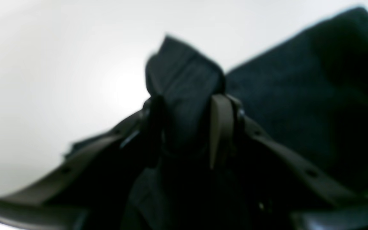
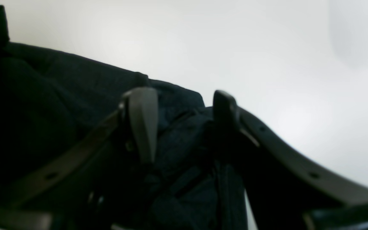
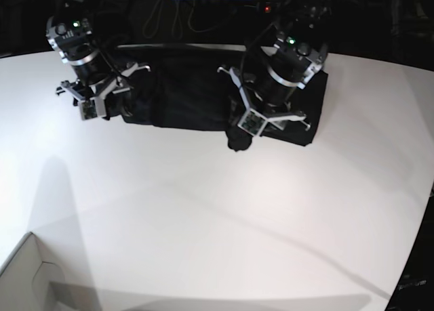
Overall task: Layout the t-shirt on the table in an organized manner, then fold the t-shirt properly
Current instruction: 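Lift the strip end with the left gripper and fold it toward the right gripper, then press the folded end down with the left gripper and adjust it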
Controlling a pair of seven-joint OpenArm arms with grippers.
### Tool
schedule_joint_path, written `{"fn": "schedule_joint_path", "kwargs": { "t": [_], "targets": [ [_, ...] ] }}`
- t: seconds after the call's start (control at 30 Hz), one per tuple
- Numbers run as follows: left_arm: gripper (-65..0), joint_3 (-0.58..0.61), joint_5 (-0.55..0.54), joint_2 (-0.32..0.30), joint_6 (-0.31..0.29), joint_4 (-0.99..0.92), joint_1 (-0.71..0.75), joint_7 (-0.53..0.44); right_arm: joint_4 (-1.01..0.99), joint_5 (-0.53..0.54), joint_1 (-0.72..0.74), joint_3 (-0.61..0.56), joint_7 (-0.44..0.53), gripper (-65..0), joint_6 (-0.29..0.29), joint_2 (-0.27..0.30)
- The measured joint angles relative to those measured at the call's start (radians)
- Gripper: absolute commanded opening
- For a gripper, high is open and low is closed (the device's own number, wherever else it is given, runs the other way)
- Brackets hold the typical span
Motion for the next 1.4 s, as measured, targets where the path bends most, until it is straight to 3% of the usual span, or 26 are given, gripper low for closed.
{"fn": "schedule_joint_path", "kwargs": {
  "t": [0.13,0.33,0.5,0.63,0.83,1.13,1.3,1.4],
  "targets": [
    [-42.3,-0.017,-0.047,0.003,0.0,0.079,0.018,-0.012,0.0,0.0,0.0,0.0,0.0,-36.4,0.0,0.0],
    [-42.4,-0.248,-0.275,0.006,0.01,0.072,0.018,-0.01,0.0,0.0,0.003,-0.001,0.0,-36.4,0.0,0.0],
    [-42.4,-0.345,-0.333,0.005,0.015,-0.018,-0.01,-0.006,0.0,0.0,0.006,-0.001,0.0,-36.4,0.0,0.0],
    [-42.4,-0.334,-0.337,0.008,0.007,-0.09,-0.024,-0.002,0.0,0.0,0.008,-0.013,0.0,-36.4,0.0,0.0],
    [-42.4,-0.127,-0.351,-0.05,-0.007,-0.112,-0.031,0.172,-0.001,0.0,0.008,-0.014,0.0,-36.5,0.0,0.0],
    [-42.4,0.116,-0.348,-0.136,-0.007,0.04,-0.024,0.173,-0.001,0.0,0.018,0.046,0.0,-36.4,0.0,0.001],
    [-42.4,0.095,-0.35,-0.148,-0.007,0.06,-0.019,0.172,-0.001,0.0,0.019,0.095,0.0,-36.2,0.0,0.0],
    [-42.4,-0.019,-0.35,-0.151,-0.008,0.059,-0.003,0.174,-0.001,0.0,0.017,0.119,0.0,-36.0,0.0,0.0]
  ]
}}
